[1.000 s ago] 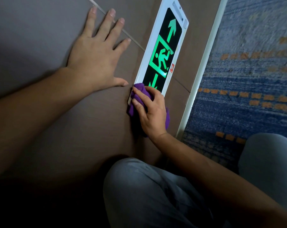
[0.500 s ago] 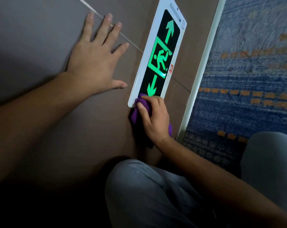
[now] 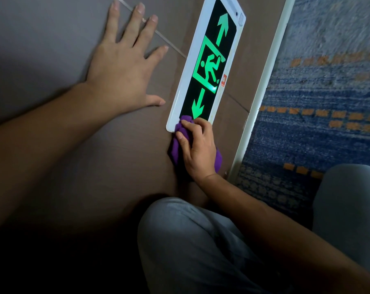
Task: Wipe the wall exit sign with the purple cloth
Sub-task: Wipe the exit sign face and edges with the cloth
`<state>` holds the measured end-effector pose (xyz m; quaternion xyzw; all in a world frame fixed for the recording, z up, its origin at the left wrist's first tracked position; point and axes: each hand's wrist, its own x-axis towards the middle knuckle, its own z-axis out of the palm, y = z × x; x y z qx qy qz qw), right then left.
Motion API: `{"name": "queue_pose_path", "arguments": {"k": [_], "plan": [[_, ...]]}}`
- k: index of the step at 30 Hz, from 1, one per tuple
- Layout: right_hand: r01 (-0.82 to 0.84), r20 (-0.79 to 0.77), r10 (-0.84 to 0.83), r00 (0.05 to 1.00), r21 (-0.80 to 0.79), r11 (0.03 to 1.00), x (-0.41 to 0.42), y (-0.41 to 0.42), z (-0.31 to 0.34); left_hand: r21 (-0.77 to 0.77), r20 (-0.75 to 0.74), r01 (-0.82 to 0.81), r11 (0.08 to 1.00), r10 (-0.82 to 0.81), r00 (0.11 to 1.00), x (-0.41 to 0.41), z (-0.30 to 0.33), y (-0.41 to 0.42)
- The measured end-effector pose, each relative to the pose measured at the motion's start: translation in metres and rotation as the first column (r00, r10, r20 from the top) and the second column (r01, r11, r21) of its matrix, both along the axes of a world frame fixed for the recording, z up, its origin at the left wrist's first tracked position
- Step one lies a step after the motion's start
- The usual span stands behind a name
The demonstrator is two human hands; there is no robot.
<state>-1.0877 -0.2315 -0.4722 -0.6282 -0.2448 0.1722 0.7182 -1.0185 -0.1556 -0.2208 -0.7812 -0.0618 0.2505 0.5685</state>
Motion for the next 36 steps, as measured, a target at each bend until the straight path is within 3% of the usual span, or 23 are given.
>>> {"name": "queue_pose_path", "arguments": {"k": [9, 16, 20, 26, 32, 36], "plan": [[-0.061, -0.193, 0.041, 0.980, -0.100, 0.993, 0.010, -0.018, 0.002, -0.003, -0.012, -0.019, 1.000, 0.019, 1.000, -0.004, -0.003, -0.005], [-0.039, -0.075, 0.040, 0.996, 0.015, 0.999, 0.008, -0.011, 0.030, -0.023, 0.008, -0.023, 0.999, 0.023, 1.000, -0.004, -0.002, -0.006], [-0.075, -0.029, 0.073, 0.997, -0.086, 0.993, 0.010, -0.017, -0.004, -0.044, 0.008, -0.048, 0.998, 0.048, 0.999, 0.000, -0.004, -0.007], [-0.115, -0.118, 0.095, 0.988, -0.171, 0.979, 0.016, -0.021, -0.023, -0.034, 0.005, -0.049, 0.998, 0.049, 0.999, 0.002, -0.007, -0.005], [-0.059, -0.063, 0.058, 0.996, -0.010, 0.998, 0.012, -0.012, 0.021, -0.030, 0.024, -0.015, 0.999, 0.016, 1.000, -0.004, -0.014, -0.002], [-0.044, -0.009, 0.044, 0.999, 0.000, 0.999, 0.011, -0.008, 0.018, -0.004, 0.019, 0.009, 1.000, -0.009, 1.000, -0.005, -0.017, 0.002]]}}
